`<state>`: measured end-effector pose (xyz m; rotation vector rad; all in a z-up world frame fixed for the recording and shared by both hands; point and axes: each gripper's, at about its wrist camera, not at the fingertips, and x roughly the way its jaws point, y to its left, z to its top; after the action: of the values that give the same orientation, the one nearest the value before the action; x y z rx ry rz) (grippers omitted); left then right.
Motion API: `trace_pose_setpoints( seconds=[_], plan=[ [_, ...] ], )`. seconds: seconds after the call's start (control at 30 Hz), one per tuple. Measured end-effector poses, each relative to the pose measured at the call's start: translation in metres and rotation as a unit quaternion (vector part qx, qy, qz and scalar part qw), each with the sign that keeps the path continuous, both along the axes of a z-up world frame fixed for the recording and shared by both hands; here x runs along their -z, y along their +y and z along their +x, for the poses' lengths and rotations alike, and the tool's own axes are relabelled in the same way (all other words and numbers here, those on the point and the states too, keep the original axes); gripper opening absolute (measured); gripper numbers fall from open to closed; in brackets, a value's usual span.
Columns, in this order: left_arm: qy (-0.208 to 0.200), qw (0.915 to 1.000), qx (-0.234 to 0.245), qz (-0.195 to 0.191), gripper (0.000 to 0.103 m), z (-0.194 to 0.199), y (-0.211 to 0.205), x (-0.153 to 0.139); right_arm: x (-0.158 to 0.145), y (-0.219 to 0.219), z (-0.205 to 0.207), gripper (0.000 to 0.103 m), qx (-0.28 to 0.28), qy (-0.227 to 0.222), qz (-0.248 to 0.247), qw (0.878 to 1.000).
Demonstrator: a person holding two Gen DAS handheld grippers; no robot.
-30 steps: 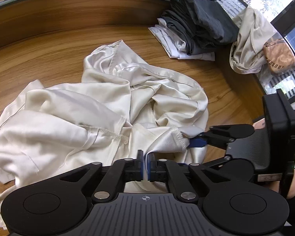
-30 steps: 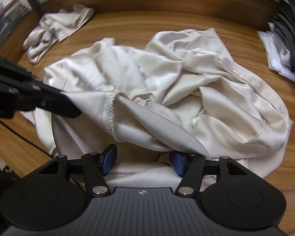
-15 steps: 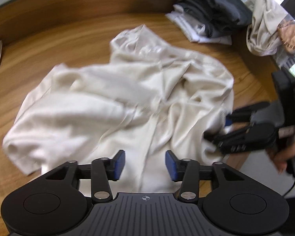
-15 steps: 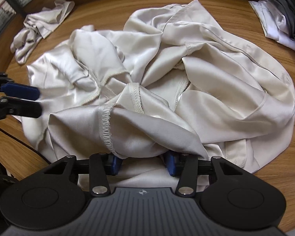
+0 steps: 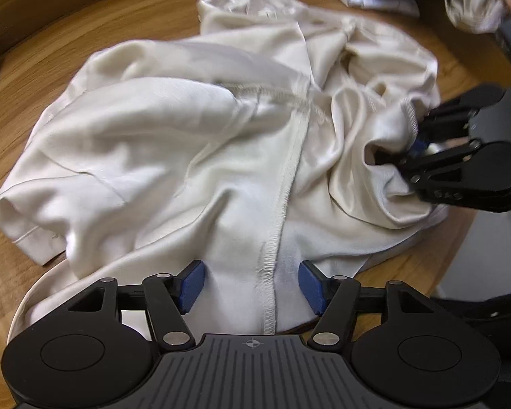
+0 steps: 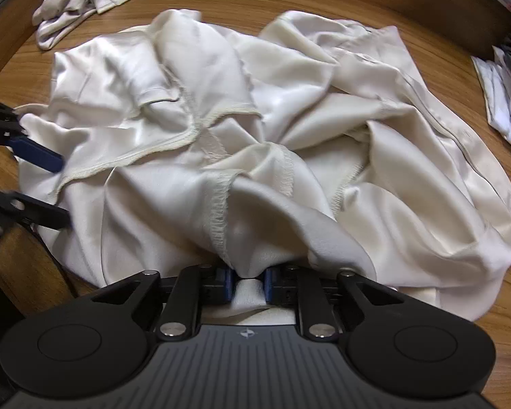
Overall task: Fold clothes
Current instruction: 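Lift the shirt with the left tool while the right tool regrasps the seam, then lower the shirt onto the desk and open the left tool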
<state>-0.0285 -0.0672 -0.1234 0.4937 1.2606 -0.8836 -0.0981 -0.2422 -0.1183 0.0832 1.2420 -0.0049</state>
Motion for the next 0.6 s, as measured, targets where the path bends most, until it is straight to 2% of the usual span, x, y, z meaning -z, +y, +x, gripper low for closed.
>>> trace_pose_setpoints(
  seconds=[0.03,0.07,0.1,0.13,0.17,0.2,0.33,0.43,0.6],
  plan=[
    [-0.005,1.0000,0.003,0.007,0.064,-0.001,-0.003,0.003,0.000,0.003,0.001,0.010,-0.003,-0.002,0.000,1.000],
    [-0.009,0.9999,0.004,0.013,0.055,-0.001,-0.005,0.005,-0.001,0.004,0.000,0.007,-0.002,-0.003,0.004,1.000],
    [-0.015,0.9998,0.001,0.015,0.050,-0.001,-0.006,0.006,-0.003,0.004,-0.001,0.005,0.003,-0.007,0.009,1.000],
    [-0.020,0.9997,-0.001,0.014,0.029,-0.001,-0.006,0.005,-0.006,0.004,-0.003,0.005,0.007,-0.011,0.014,1.000],
    [-0.018,0.9997,-0.006,0.013,0.017,0.001,-0.005,0.005,-0.009,0.003,-0.007,0.004,0.012,-0.016,0.018,1.000],
    [-0.019,0.9996,-0.017,0.014,0.014,0.004,-0.004,0.005,-0.014,0.002,-0.010,0.004,0.018,-0.022,0.020,0.999],
    [-0.022,0.9974,-0.066,0.017,0.008,0.015,0.005,0.005,-0.034,-0.009,-0.024,0.004,0.047,-0.046,0.029,0.997],
    [-0.044,0.9939,-0.098,0.023,0.007,0.023,0.013,0.002,-0.051,-0.022,-0.037,0.004,0.068,-0.064,0.027,0.995],
    [-0.080,0.9811,-0.172,0.038,0.006,0.048,0.035,-0.005,-0.075,-0.045,-0.058,0.003,0.104,-0.089,0.016,0.990]
  ],
)
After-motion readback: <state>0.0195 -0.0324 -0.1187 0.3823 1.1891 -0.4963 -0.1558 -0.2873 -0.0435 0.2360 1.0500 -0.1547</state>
